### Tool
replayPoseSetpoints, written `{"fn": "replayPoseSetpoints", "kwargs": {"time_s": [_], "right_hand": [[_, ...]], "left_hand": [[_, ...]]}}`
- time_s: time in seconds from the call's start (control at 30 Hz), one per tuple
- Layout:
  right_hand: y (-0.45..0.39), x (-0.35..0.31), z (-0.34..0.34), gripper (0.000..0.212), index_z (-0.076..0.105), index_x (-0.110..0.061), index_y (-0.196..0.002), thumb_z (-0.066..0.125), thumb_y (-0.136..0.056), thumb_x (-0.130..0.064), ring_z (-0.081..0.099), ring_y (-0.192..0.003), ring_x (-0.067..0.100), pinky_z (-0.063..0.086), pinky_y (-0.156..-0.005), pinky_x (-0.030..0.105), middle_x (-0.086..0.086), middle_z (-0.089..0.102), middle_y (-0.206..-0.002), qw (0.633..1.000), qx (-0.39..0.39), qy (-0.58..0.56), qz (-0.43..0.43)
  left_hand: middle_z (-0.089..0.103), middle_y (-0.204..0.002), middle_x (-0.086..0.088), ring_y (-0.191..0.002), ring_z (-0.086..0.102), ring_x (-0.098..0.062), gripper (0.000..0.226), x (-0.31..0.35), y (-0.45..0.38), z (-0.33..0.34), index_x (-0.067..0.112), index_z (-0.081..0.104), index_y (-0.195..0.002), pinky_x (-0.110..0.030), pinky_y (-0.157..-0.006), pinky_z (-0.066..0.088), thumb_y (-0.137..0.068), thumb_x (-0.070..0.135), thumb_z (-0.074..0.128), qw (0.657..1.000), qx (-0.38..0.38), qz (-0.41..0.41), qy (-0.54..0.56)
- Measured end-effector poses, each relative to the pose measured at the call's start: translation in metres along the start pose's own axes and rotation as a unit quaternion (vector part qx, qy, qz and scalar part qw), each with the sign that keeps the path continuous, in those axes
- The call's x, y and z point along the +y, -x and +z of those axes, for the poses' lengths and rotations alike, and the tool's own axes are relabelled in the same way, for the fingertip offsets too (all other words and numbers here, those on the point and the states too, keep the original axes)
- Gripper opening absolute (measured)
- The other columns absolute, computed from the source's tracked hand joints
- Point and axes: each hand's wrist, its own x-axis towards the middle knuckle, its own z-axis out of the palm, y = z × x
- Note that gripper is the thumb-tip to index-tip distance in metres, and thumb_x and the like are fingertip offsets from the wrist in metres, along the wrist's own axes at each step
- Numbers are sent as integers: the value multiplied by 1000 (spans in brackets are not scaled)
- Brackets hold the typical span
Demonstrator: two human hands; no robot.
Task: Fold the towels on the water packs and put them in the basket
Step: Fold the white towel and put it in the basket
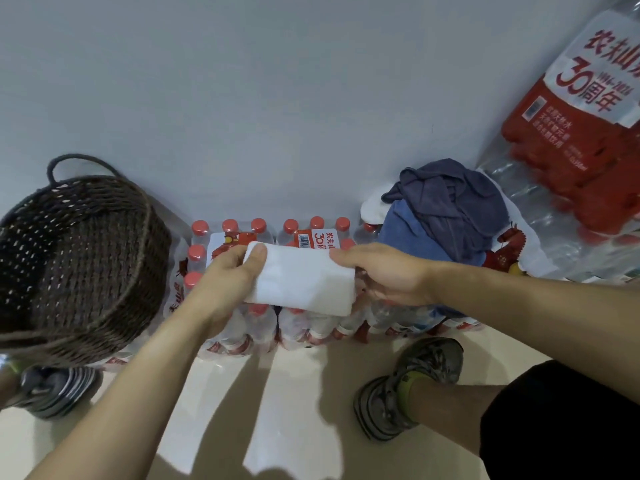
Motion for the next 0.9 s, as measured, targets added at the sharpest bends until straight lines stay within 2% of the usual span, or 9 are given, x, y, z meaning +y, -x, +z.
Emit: {"fn": "replayPoseSetpoints", "kwargs": {"time_s": [0.07,0.13,0.2,0.3,0.37,0.47,0.6,0.8,0.9], "right_hand": [[1,2,5,30,63,-7,-114,47,-102,-30,68,-84,27,57,-69,35,13,72,-99,1000,-16,9,24],[3,1,10,30,56,-6,-121,51,-97,-22,64,-94,30,57,-68,34,21,62,-118,998,-21,22,46],[3,-3,18,34,50,-14,-122,58,-90,-22,61,-101,23,56,-74,31,11,57,-121,996,-18,82,26],[5,-20,41,73,37,-40,-135,77,-74,-46,60,-113,4,54,-92,28,-16,59,-125,973,-47,206,-90],[5,-37,64,71,38,-55,-124,82,-69,-48,60,-105,-8,53,-79,14,-29,60,-113,945,-69,258,-187],[-6,-50,95,54,49,-45,-120,80,-75,-44,65,-100,0,54,-73,19,-19,65,-108,939,-81,238,-233],[-31,-66,131,28,65,-29,-107,66,-88,-49,69,-94,11,59,-76,32,-4,72,-101,930,-83,267,-238],[-110,-130,197,34,67,-19,-84,65,-87,-53,65,-72,6,51,-65,22,-4,70,-82,860,-59,413,-293],[-154,-156,224,51,49,-15,-66,40,-98,-54,50,-60,15,41,-60,27,0,51,-65,830,-77,469,-291]], "left_hand": [[67,-100,1,-95,63,-18,41,2,1,10,17,61,-114,-31,-74,50,-100,49,40,995,81,12,-57],[63,-81,9,-77,58,-5,46,10,4,12,21,62,-95,-23,-59,39,-95,60,38,973,130,84,-169],[59,-68,7,-63,54,-4,51,23,8,5,23,56,-80,-20,-52,34,-88,70,36,941,113,172,-267],[57,-64,9,-66,55,-2,45,45,16,-9,28,52,-76,-16,-53,37,-90,70,41,902,58,276,-327],[59,-67,9,-67,56,-4,45,58,24,-20,27,52,-78,-18,-56,39,-89,69,40,886,48,314,-337],[55,-60,6,-61,54,-5,45,74,33,-49,24,49,-73,-17,-53,39,-88,67,42,875,87,346,-328],[51,-61,6,-58,49,-5,45,72,35,-117,23,45,-69,-15,-51,35,-88,64,44,873,144,336,-322],[55,-69,8,-61,52,6,44,38,28,-227,24,50,-76,-9,-52,38,-87,67,45,894,197,259,-307],[61,-74,4,-61,53,0,49,26,19,-276,20,55,-83,-22,-54,37,-87,69,46,913,176,160,-332]]}}
